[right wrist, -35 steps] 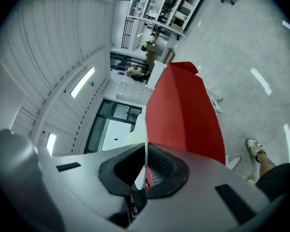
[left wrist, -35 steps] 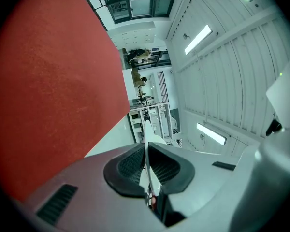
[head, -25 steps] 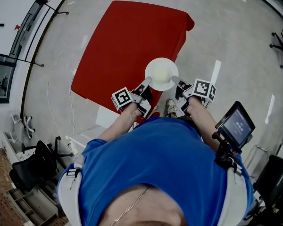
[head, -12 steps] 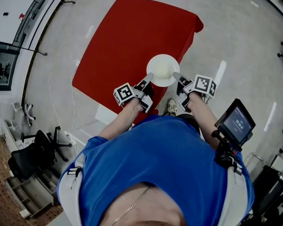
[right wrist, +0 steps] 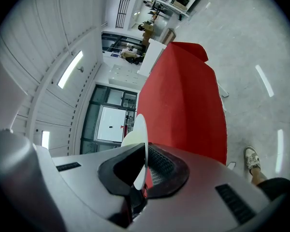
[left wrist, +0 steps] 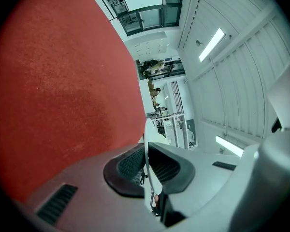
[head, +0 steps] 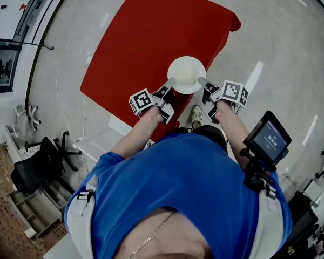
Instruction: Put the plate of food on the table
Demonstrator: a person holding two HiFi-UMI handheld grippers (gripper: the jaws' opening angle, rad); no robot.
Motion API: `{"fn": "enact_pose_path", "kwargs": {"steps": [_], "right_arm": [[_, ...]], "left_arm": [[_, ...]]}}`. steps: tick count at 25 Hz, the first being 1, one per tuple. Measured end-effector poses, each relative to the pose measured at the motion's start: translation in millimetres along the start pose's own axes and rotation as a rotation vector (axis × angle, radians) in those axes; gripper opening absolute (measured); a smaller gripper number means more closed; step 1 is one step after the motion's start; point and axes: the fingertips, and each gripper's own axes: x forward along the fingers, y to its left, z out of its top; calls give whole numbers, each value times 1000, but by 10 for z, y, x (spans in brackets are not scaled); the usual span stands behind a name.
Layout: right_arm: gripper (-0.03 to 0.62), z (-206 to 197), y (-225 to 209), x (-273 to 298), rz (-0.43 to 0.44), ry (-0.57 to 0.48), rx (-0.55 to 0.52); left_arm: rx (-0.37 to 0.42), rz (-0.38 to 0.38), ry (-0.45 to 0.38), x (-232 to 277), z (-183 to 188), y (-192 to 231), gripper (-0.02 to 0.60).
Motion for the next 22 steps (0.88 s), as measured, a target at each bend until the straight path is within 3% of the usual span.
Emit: {"fn": "enact_pose_path", "kwargs": {"steps": [22], "right_arm": [[12,-15,-282,214,-62,91,26]], "left_arm": [[-41,110,-8,26,0,325,26]]}}
